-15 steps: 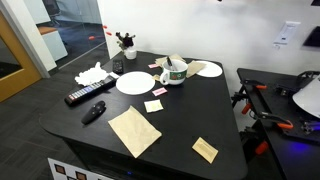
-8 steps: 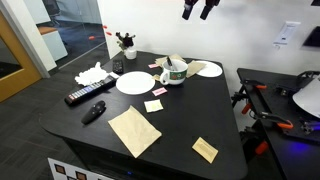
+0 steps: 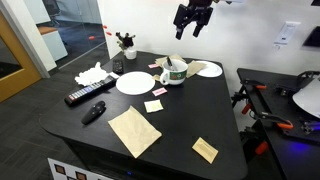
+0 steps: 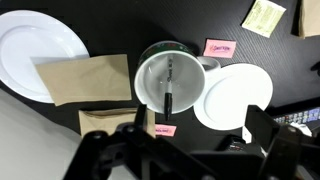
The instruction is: Remove the marker from the mug and put it on the table
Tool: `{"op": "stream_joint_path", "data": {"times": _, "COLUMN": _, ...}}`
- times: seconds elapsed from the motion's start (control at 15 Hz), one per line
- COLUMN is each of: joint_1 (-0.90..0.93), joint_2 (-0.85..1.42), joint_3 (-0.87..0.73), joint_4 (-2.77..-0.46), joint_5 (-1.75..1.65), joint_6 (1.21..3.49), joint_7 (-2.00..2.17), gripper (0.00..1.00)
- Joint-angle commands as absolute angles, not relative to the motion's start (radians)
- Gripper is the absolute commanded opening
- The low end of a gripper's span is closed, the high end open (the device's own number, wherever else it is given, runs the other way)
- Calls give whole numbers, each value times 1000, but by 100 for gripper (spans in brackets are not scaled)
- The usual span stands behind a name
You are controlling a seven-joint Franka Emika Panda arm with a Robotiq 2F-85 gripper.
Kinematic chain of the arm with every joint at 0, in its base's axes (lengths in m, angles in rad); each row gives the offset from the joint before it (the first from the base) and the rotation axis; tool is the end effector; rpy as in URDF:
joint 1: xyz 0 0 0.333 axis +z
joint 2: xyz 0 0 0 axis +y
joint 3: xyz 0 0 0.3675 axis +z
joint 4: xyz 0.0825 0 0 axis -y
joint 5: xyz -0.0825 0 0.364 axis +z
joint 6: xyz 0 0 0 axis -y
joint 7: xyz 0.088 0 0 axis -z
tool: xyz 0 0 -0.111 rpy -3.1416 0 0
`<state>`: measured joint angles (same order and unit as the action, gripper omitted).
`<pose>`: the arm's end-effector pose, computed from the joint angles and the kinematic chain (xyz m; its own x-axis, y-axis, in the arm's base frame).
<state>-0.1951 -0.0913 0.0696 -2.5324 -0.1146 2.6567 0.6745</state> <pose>0.4528 -0.0539 0.3915 0.7399 -0.6379 0.2134 -0.6401 -0.7653 -0.0683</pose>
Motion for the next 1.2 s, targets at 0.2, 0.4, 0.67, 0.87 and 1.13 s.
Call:
{"op": "stream_joint_path", "data": {"times": 0.2, "joint_1": -149, "joint_2": 47, "joint_3": -12, "joint_4": -2505, "joint_5": -153, "joint_6": 2767, "joint_7": 727, "gripper": 100}}
{"op": "stream_joint_path", "data": {"times": 0.4, "joint_1": -115, "joint_2": 102, "joint_3": -53, "joint_4": -2489, "joint_5": -193, "joint_6": 2820, "joint_7": 804, "gripper": 100}}
{"op": "stream_joint_path", "data": {"times": 0.67, "joint_1": -83, "joint_2": 91, "joint_3": -85, "joint_4": -2510, "joint_5": -166, "joint_6": 2807, "joint_7": 762, "gripper": 100}}
{"op": "stream_joint_path", "data": {"times": 0.87, "joint_1": -81, "joint_2": 90, "joint_3": -86, "joint_4": -2510, "joint_5": -166, "joint_6": 2807, "joint_7": 763, "gripper": 100}}
{"op": "stream_joint_path", "data": {"times": 1.13, "joint_1": -80, "joint_2": 116, "joint_3": -85, "joint_4": -2492, "joint_5": -142, "joint_6": 2802, "joint_7": 722, "gripper": 100}}
